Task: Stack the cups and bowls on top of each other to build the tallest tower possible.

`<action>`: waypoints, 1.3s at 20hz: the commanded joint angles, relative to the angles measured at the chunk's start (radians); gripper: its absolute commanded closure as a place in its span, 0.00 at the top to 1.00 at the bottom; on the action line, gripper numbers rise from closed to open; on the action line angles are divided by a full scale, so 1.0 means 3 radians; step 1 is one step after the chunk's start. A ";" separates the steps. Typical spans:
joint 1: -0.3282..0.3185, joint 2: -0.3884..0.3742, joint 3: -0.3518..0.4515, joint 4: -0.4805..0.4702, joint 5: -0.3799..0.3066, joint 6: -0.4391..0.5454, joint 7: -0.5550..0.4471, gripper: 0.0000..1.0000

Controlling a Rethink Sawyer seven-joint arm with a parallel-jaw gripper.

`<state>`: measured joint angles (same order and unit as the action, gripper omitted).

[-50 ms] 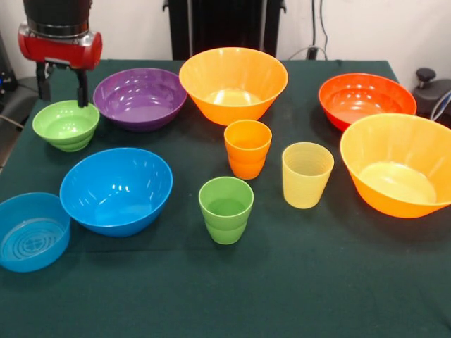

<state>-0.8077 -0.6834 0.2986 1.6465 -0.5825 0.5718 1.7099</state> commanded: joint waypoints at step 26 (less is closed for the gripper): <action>-0.0017 0.0780 -0.0374 0.0281 -0.0087 -0.1066 0.0066 1.00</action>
<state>-0.8125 -0.5112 0.1199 1.7673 -0.5821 0.2528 1.7110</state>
